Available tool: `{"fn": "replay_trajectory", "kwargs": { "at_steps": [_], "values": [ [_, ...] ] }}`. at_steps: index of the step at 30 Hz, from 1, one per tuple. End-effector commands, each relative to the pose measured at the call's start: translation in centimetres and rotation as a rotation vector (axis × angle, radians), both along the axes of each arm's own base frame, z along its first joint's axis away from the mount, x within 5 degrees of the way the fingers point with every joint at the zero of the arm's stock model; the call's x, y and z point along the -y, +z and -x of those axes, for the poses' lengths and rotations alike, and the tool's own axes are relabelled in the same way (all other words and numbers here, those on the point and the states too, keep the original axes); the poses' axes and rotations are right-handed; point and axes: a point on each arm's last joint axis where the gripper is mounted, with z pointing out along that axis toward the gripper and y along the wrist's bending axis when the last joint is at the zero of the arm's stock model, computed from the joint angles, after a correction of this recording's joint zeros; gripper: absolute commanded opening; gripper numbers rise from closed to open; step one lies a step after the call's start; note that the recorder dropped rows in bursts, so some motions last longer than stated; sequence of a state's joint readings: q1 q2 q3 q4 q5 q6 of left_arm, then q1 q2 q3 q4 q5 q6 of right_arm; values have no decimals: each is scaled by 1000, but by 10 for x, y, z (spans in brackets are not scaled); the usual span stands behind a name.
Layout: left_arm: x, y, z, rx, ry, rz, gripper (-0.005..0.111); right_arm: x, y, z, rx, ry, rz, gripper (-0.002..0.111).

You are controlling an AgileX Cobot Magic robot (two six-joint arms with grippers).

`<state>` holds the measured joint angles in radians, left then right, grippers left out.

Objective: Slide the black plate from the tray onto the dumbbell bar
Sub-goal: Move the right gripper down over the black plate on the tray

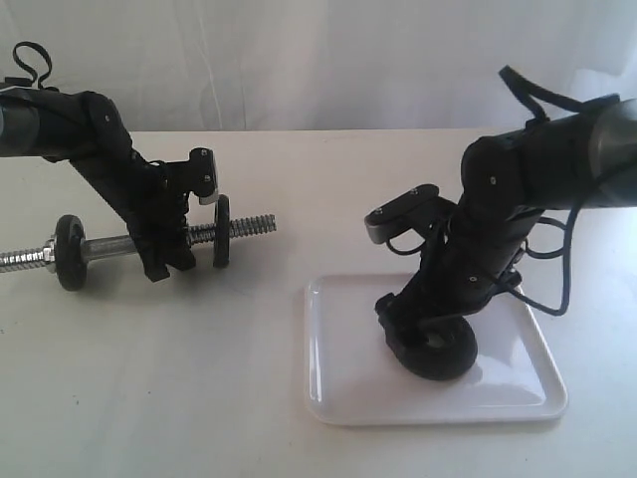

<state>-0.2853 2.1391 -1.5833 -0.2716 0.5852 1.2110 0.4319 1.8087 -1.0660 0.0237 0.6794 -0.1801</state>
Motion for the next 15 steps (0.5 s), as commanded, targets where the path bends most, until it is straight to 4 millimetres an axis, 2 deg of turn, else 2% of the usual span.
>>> {"fn": "replay_trajectory", "kwargs": {
  "at_steps": [1, 10, 15],
  "values": [
    [7, 3, 4, -35, 26, 56, 0, -6, -16, 0, -47, 23, 22, 104],
    [7, 3, 4, -35, 26, 56, 0, -6, -22, -2, -49, 22, 26, 104],
    [7, 3, 4, -35, 26, 56, 0, -6, -38, -2, -99, 23, 50, 104]
  ]
}}
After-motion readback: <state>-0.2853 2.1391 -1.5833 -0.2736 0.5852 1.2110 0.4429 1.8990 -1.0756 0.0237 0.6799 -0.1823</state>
